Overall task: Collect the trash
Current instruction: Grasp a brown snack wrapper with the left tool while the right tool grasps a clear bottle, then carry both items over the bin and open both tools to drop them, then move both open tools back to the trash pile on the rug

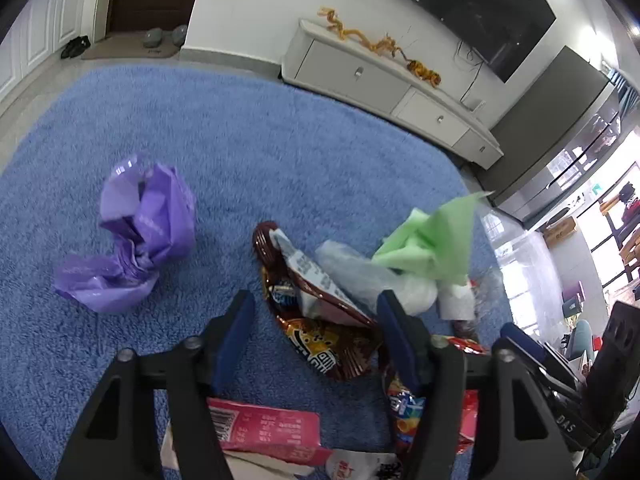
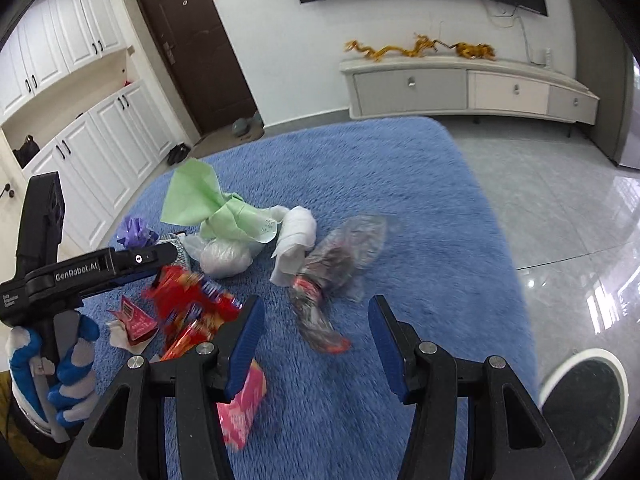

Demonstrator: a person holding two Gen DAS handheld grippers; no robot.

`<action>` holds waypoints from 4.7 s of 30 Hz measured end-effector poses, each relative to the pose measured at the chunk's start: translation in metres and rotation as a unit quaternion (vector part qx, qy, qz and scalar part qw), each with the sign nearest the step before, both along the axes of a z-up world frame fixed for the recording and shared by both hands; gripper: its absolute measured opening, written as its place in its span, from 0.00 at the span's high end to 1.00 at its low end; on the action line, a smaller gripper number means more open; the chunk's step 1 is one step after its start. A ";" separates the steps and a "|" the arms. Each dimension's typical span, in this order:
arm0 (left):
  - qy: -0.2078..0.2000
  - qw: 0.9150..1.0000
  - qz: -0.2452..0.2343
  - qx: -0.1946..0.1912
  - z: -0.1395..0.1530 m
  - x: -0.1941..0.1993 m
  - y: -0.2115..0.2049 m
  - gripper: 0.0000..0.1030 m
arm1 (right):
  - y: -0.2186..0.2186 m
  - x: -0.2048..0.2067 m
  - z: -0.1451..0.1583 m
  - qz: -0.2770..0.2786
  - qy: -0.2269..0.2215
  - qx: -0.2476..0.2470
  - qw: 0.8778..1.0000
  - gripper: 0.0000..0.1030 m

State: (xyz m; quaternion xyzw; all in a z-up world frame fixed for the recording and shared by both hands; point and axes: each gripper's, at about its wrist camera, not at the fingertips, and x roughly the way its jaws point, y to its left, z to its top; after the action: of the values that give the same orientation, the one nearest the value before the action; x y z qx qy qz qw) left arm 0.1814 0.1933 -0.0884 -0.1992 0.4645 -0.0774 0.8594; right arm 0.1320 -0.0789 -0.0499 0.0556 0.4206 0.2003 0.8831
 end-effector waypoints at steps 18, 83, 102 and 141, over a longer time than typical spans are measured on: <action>-0.084 0.996 0.003 0.024 0.044 -0.050 0.001 0.79 | -0.015 -0.018 0.003 0.007 -0.013 0.024 1.000 0.86; -0.087 0.914 -0.396 0.016 0.072 -0.105 -0.487 0.37 | -0.352 -0.161 -0.070 -0.341 0.021 0.108 0.934 0.51; -0.135 0.923 -0.359 0.028 0.099 -0.121 -0.406 0.37 | -0.354 -0.194 -0.029 -0.333 -0.025 0.096 0.938 0.51; -0.167 0.960 -0.211 0.077 0.076 -0.091 -0.223 0.38 | -0.250 -0.052 -0.047 -0.164 0.001 0.073 0.984 0.51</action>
State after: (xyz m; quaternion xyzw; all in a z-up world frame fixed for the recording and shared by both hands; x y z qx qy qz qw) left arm 0.0905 -0.0298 -0.0124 -0.0138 0.3506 -0.2529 0.9016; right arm 0.0797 -0.3289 -0.0972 0.1884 0.3905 0.0826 0.8973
